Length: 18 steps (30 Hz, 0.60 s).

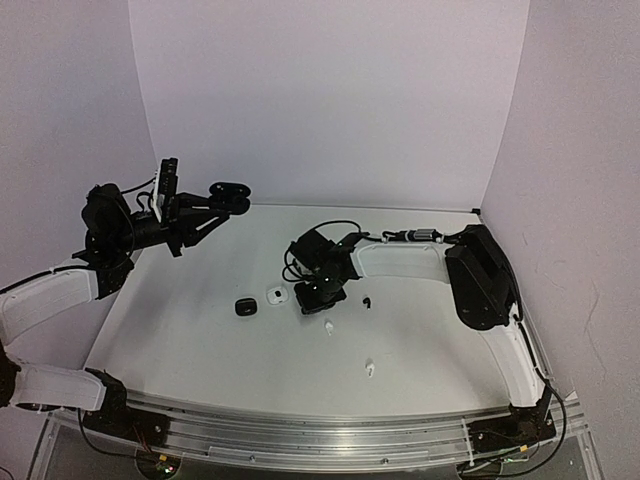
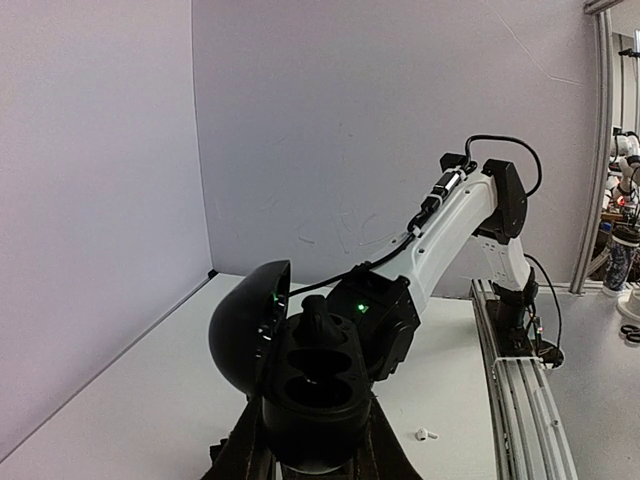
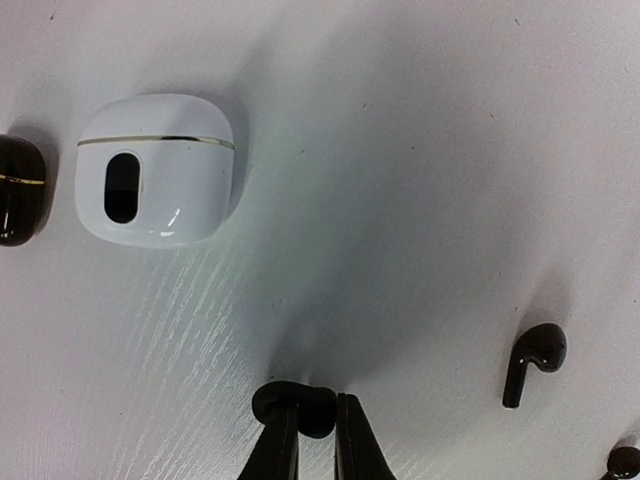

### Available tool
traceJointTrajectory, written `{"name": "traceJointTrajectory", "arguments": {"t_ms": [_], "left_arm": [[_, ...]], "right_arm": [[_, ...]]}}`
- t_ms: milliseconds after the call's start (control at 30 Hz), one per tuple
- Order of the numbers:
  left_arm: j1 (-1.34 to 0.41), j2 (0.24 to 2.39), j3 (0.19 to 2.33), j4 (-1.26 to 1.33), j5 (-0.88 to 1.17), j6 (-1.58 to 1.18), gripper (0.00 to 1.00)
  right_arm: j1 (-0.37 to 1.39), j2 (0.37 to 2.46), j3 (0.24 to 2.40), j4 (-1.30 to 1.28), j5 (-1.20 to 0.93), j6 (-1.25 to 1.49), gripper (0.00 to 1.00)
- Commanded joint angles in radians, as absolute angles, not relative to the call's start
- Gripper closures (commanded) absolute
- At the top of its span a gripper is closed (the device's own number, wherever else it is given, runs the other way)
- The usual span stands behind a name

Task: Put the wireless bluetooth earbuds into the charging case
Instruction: Pick up the left earbud from the center of the board.

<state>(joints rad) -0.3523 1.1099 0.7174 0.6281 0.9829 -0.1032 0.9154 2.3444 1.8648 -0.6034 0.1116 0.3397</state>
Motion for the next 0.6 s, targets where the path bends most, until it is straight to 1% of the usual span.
{"name": "traceJointTrajectory", "arguments": {"t_ms": [0, 167, 300, 400, 467, 567], "left_arm": [[-0.347, 1.101, 0.753, 0.643, 0.971, -0.091, 1.00], [-0.347, 1.099, 0.752, 0.640, 0.969, -0.090, 1.00], [-0.347, 1.095, 0.753, 0.629, 0.966, -0.082, 1.00], [-0.347, 1.097, 0.751, 0.625, 0.961, -0.078, 1.00], [-0.347, 1.100, 0.751, 0.627, 0.959, -0.079, 1.00], [-0.347, 1.102, 0.755, 0.630, 0.960, -0.080, 1.00]], "right_arm": [[0.925, 2.317, 1.858, -0.642, 0.136, 0.310, 0.92], [0.924, 2.339, 1.871, -0.644, 0.151, 0.291, 0.93], [0.924, 2.330, 1.837, -0.644, 0.156, 0.299, 0.89], [0.924, 2.326, 1.822, -0.643, 0.150, 0.307, 0.90], [0.925, 2.331, 1.826, -0.642, 0.150, 0.308, 0.91], [0.927, 2.336, 1.834, -0.643, 0.149, 0.306, 0.98]]}}
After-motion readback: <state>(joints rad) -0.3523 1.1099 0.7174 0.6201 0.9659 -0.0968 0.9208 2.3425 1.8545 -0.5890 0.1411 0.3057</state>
